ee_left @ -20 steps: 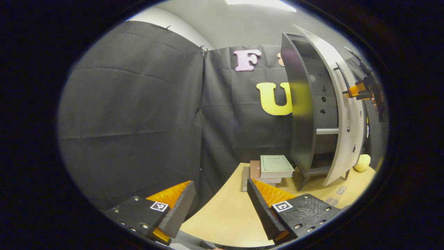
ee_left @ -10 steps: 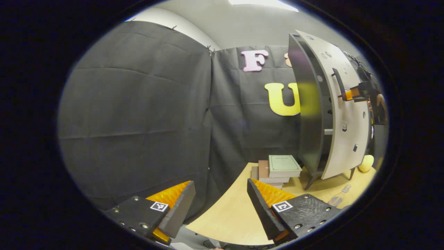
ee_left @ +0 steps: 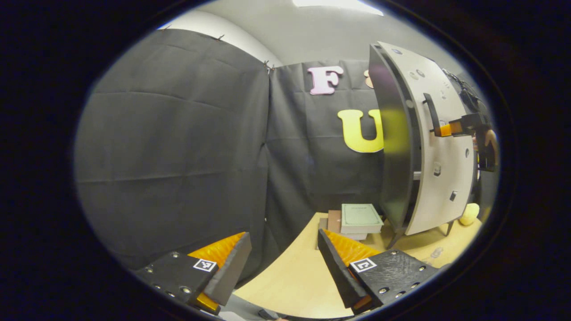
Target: Open the cabinet door with the right hand, grasp the bottle in the cabinet with the left hand and place it on the coaster, then close the cabinet door with the right hand.
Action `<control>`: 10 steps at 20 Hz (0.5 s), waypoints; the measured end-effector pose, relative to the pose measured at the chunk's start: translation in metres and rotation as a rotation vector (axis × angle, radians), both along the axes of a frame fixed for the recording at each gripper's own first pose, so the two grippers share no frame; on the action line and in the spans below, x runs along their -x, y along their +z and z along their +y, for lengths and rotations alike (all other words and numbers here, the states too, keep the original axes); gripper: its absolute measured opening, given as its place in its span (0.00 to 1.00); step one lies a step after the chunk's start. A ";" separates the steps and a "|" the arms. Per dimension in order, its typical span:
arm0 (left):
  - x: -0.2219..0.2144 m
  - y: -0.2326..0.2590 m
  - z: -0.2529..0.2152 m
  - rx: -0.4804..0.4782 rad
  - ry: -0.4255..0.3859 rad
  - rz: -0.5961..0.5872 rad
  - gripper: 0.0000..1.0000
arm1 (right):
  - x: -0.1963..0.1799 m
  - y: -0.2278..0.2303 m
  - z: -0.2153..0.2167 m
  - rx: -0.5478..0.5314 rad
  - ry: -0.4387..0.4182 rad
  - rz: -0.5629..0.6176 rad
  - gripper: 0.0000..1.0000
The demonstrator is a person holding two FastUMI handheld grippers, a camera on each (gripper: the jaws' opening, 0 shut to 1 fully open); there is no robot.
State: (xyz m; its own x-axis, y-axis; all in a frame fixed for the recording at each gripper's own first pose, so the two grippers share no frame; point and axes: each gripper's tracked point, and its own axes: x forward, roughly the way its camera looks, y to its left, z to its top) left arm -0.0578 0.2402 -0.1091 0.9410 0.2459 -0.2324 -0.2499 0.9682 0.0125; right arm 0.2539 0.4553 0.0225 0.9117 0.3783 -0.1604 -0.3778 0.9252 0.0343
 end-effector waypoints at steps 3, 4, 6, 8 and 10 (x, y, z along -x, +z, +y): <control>-0.020 0.020 -0.033 0.001 -0.053 -0.034 0.89 | 0.025 0.006 -0.019 0.013 0.021 -0.015 0.97; -0.027 0.027 -0.047 0.002 -0.074 -0.049 0.89 | 0.033 0.008 -0.029 0.015 0.029 -0.018 0.97; -0.039 0.040 -0.071 0.001 -0.114 -0.073 0.90 | 0.046 0.014 -0.046 0.000 0.034 -0.024 0.97; -0.046 0.050 -0.096 -0.005 -0.154 -0.085 0.93 | 0.056 0.018 -0.065 -0.016 0.026 -0.031 0.97; -0.052 0.057 -0.121 -0.008 -0.193 -0.093 0.89 | 0.064 0.021 -0.088 -0.020 0.005 -0.040 0.94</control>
State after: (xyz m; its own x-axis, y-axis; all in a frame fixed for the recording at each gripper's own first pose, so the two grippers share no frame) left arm -0.0057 0.1193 -0.0516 0.9882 0.0606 -0.1408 -0.0604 0.9982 0.0058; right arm 0.1897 0.3670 0.0439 0.9152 0.3860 -0.1163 -0.3842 0.9225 0.0377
